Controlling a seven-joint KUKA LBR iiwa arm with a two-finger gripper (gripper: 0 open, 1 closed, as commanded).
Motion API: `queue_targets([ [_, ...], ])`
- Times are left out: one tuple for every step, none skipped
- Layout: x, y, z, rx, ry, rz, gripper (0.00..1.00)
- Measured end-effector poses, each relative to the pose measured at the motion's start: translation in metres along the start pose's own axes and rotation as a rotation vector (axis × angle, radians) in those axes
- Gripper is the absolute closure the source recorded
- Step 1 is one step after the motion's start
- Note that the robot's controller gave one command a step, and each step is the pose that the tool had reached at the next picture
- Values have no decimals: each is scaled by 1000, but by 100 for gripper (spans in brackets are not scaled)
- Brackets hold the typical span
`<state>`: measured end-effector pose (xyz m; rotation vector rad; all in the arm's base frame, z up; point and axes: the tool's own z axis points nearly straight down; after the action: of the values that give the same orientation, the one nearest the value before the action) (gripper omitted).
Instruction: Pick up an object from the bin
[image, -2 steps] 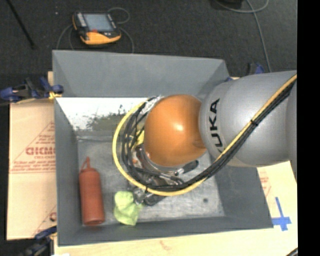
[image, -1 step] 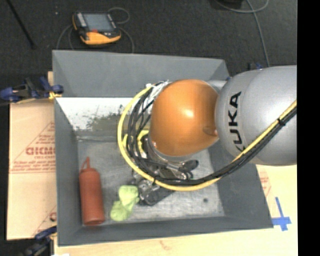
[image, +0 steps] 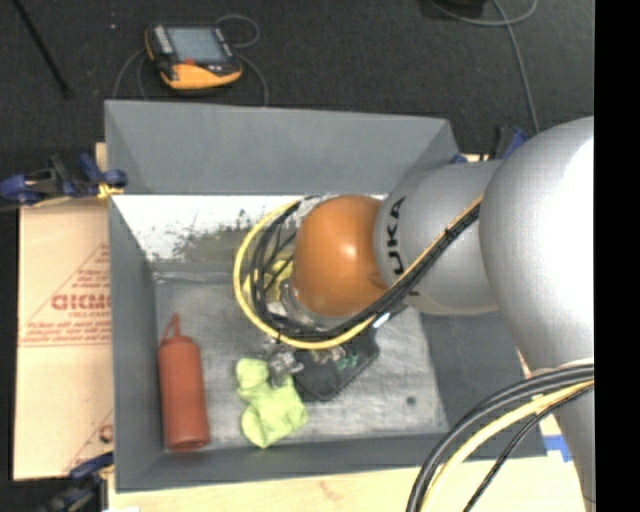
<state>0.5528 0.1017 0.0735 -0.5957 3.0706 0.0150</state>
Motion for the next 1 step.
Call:
queue_targets([
  [2, -2, -1, 4, 1, 1, 100],
])
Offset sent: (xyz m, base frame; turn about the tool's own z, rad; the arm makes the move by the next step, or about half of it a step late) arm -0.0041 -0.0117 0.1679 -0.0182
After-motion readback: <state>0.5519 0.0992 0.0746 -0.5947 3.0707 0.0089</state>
